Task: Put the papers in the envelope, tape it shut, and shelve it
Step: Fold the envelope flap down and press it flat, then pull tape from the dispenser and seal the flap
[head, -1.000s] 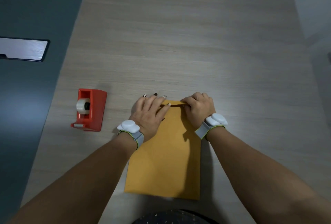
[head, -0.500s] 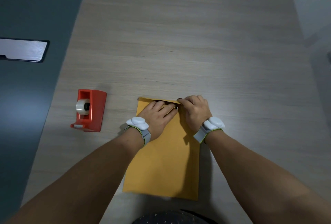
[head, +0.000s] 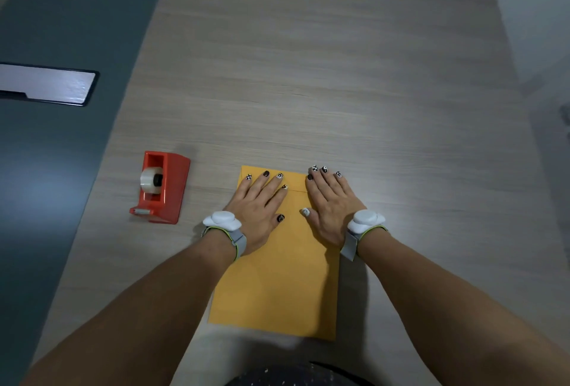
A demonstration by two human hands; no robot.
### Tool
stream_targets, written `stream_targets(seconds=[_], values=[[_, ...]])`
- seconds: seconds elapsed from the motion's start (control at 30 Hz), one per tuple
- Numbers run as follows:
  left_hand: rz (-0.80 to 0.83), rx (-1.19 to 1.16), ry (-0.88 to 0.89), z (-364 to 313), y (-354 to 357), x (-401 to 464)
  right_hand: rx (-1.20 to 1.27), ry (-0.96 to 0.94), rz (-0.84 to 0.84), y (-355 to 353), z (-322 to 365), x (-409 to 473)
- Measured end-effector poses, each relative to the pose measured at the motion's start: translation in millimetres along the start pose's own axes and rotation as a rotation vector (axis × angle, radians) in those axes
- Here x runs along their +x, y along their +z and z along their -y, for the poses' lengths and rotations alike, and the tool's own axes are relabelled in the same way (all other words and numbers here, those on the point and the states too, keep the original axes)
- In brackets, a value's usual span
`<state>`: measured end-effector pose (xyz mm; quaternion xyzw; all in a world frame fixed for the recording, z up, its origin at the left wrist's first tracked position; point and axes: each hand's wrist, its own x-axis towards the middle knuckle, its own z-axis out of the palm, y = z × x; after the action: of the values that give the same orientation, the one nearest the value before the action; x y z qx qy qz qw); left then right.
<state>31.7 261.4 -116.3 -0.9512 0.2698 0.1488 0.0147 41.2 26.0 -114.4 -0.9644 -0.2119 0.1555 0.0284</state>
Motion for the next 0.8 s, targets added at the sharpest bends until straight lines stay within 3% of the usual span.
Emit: stream_targets(seconds=[0.13, 0.27, 0.37, 0.47, 0.6, 0.8], values=[[0.110, -0.058, -0.031, 1.9, -15.3, -4.4, -0.036, 0.023, 0.042, -1.4, 3.9, 1.0], [0.088, -0.169, -0.116, 16.6, -25.5, -14.4, 0.006, 0.063, 0.017, -10.8, 14.6, 5.7], [-0.149, -0.234, -0.088, 33.9, -34.4, -34.5, 0.040, 0.036, -0.025, -23.7, 34.2, 13.3], [-0.448, -0.150, -0.074, 52.6, -43.4, -59.2, 0.040, -0.009, -0.050, -39.6, 66.9, 29.8], [-0.625, -0.177, -0.327, 72.3, -52.2, -92.7, 0.100, -0.094, -0.096, -56.1, 115.8, 59.2], [-0.727, -0.498, -0.725, 111.6, -48.7, -135.5, 0.276, -0.258, -0.088, -77.3, 195.1, 97.0]])
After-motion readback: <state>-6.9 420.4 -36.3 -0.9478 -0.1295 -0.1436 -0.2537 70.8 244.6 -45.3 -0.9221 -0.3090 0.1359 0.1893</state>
